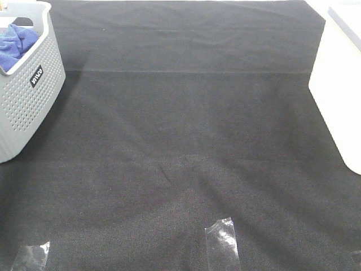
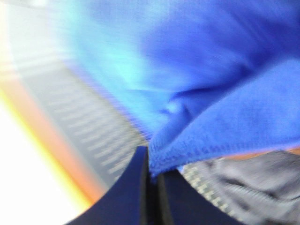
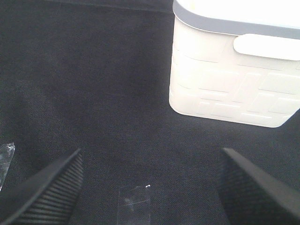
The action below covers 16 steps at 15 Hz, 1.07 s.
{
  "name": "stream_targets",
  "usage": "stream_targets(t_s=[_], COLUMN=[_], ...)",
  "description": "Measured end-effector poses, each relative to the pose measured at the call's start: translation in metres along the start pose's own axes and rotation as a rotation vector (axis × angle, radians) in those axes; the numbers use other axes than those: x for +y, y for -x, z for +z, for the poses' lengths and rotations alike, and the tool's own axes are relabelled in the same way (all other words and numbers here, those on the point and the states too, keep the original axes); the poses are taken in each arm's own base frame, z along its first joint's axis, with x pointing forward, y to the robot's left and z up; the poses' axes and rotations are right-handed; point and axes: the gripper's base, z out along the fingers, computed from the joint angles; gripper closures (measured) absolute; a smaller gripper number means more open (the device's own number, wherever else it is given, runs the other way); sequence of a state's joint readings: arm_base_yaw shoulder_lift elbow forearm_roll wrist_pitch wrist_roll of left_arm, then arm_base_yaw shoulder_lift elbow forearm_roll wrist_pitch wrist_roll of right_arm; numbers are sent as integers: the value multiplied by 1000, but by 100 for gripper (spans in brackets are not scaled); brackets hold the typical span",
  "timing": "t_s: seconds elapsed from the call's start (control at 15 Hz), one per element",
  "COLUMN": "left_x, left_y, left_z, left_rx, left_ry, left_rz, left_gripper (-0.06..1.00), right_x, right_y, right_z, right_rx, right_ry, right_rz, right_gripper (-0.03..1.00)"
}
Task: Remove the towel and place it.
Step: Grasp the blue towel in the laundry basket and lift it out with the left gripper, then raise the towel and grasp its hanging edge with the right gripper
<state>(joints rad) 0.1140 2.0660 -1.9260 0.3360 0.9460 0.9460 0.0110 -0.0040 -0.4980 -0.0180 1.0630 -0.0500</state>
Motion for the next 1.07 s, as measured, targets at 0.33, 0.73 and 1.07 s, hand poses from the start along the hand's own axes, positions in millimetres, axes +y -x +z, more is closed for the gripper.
stream_targets(t_s=[0.33, 0.73, 1.07], left_x=[11, -7, -40], left_y=[14, 30, 40], left_z=[-101, -229, -317], left_rx=[-110, -274, -419], left_ry=[165, 383, 552], left_rz=[8, 43, 135], left_gripper=[94, 94, 94], right_x=[0, 0, 17], right_y=[0, 0, 38], right_z=[0, 0, 18], right_rx=[0, 0, -107], right_ry=[0, 0, 198], right_rz=[0, 0, -53], right_gripper=[22, 22, 23])
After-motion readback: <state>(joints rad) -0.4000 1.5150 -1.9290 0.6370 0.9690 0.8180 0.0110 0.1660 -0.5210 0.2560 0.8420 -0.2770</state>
